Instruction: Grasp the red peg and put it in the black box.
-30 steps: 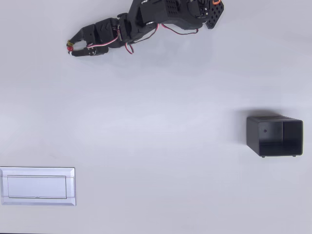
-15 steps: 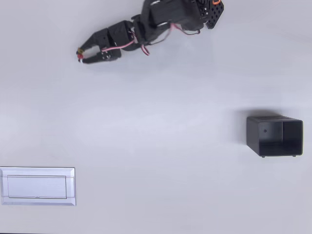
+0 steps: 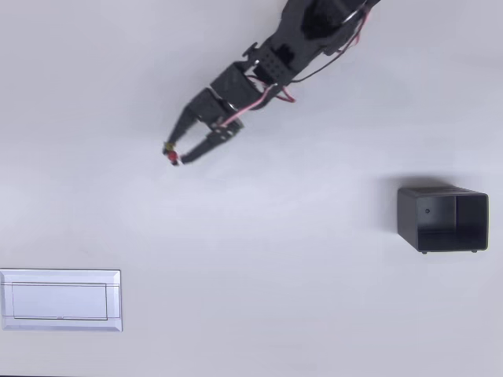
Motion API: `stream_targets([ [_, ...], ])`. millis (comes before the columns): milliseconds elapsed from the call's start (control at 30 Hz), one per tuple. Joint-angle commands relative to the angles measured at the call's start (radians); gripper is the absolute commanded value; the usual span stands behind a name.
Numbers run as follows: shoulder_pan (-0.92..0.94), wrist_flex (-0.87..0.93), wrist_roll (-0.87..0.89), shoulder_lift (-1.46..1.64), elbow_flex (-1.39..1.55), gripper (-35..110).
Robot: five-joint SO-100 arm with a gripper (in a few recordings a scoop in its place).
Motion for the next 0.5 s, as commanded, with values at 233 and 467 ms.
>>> stream_targets([
  [233,-0.433,0.029,0.035,-0.06,0.064,0],
  [467,-0.71,-0.025,0.061,0.025,0.109,0],
])
